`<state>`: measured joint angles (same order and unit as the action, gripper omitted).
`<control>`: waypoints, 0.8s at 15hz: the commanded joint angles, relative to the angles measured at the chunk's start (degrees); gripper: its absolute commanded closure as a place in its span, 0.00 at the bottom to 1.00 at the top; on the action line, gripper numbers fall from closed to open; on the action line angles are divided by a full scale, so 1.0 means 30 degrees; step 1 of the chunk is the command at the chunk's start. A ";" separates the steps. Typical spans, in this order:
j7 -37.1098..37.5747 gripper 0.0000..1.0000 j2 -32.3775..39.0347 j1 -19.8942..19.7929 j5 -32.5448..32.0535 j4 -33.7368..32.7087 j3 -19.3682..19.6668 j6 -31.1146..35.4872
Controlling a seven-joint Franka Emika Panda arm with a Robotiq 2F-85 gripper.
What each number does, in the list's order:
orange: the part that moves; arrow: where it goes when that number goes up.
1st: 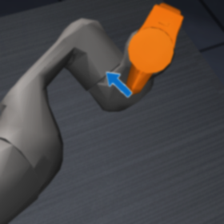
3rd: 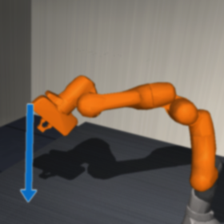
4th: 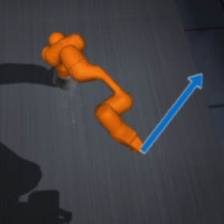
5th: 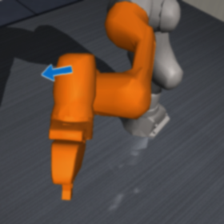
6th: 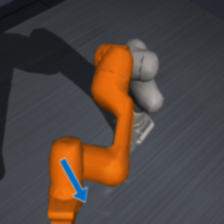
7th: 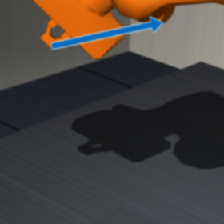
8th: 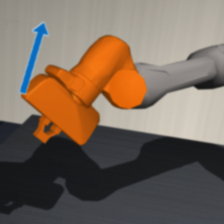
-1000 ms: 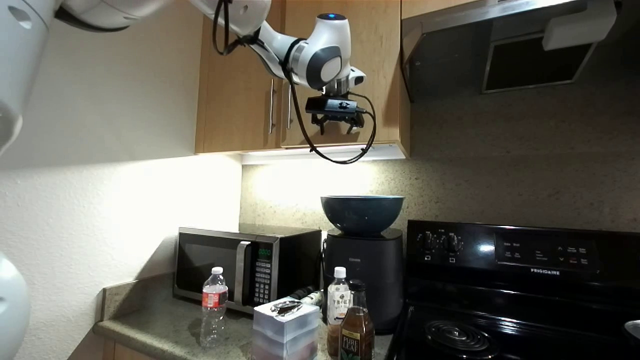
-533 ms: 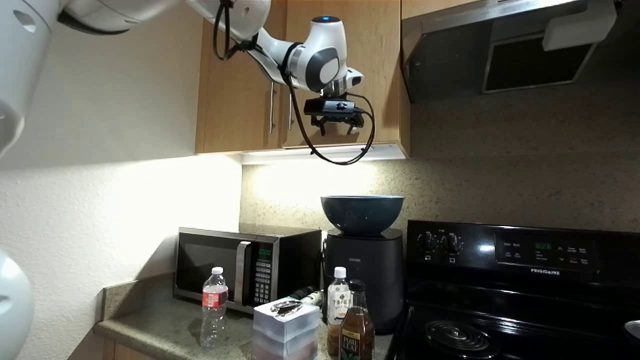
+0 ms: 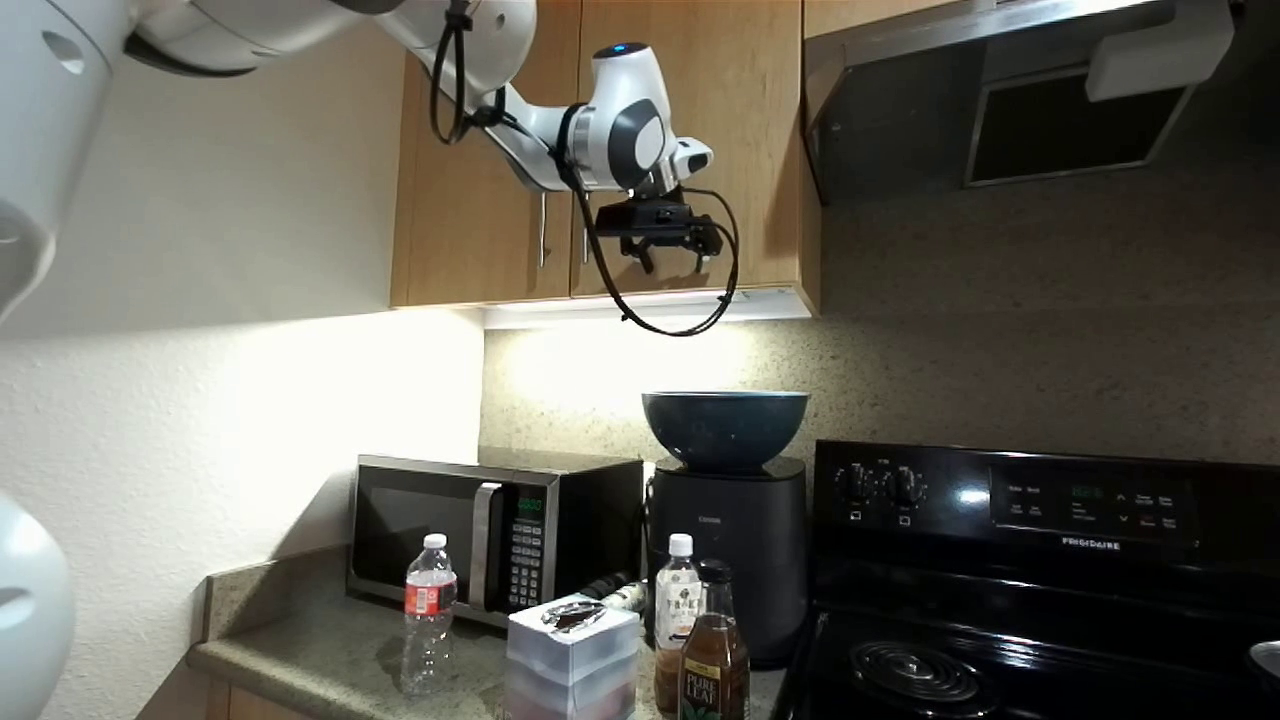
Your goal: Close the drawer
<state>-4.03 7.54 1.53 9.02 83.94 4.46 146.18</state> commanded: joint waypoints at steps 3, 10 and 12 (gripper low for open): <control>0.2466 0.00 0.0728 -0.0447 -0.1887 -0.1017 -0.0188 0.0073; -0.1787 0.00 -0.2637 -0.1480 0.3321 -0.0468 0.0111 -0.9882; -0.1979 0.00 -0.3535 -0.1731 0.3303 -0.0342 0.0548 -1.2420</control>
<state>-6.97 1.85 -2.29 16.93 80.30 5.01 117.35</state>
